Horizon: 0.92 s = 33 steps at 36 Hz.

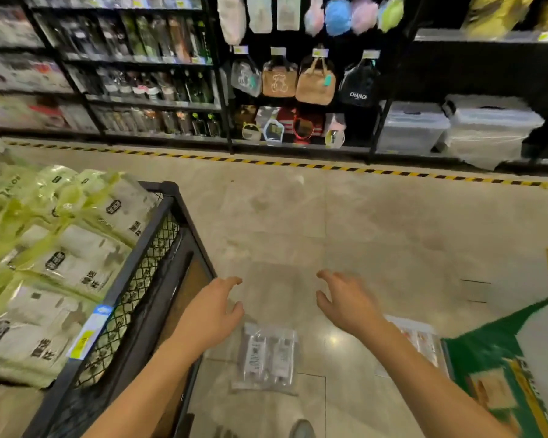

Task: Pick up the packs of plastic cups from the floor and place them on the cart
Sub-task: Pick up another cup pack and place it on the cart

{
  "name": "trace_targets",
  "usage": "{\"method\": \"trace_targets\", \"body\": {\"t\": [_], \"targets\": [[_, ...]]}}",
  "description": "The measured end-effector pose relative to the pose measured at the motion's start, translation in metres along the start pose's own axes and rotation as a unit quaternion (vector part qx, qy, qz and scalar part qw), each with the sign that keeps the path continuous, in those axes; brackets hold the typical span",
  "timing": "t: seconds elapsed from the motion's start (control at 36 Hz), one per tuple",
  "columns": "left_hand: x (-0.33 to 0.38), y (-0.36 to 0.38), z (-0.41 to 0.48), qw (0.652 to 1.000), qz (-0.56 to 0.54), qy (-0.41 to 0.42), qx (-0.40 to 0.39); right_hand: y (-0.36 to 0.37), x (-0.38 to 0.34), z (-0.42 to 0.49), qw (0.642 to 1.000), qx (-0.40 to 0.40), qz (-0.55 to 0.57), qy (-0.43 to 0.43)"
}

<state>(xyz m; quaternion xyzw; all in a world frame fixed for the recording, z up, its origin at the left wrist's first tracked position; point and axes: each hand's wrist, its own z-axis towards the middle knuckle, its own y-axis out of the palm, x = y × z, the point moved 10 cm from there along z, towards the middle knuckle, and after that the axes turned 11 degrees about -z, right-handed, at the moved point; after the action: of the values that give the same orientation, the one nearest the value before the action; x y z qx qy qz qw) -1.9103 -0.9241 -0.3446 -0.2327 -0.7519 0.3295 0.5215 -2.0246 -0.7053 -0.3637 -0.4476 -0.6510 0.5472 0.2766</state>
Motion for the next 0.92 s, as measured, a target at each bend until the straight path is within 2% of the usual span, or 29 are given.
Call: {"method": "trace_targets", "body": {"t": [0.17,0.25,0.36,0.5,0.67,0.81,0.92], "targets": [[-0.082,0.059,0.059,0.996,-0.044,-0.072,0.0,0.099,0.005,0.067,0.999,-0.038,0.033,0.012],[-0.131,0.103,0.091,0.995,-0.064,-0.077,-0.024,0.168,0.011,0.096,0.996,-0.056,0.06,0.03],[-0.217,0.179,0.136,0.991,-0.083,-0.088,-0.05,0.289,0.024,0.129,0.989,-0.083,0.104,0.056],[-0.343,0.287,0.169,0.982,-0.1,-0.148,-0.053,0.455,0.044,0.156,0.98,-0.14,0.113,0.083],[-0.466,0.417,0.195,0.98,-0.081,-0.156,-0.091,0.64,0.06,0.173,0.968,-0.182,0.15,0.087],[-0.546,0.513,0.228,0.978,-0.102,-0.153,-0.097,0.736,0.067,0.2,0.962,-0.15,0.2,0.106],[-0.582,0.572,0.248,0.971,-0.141,-0.136,-0.139,0.784,0.078,0.221,0.961,-0.118,0.219,0.12]]}}
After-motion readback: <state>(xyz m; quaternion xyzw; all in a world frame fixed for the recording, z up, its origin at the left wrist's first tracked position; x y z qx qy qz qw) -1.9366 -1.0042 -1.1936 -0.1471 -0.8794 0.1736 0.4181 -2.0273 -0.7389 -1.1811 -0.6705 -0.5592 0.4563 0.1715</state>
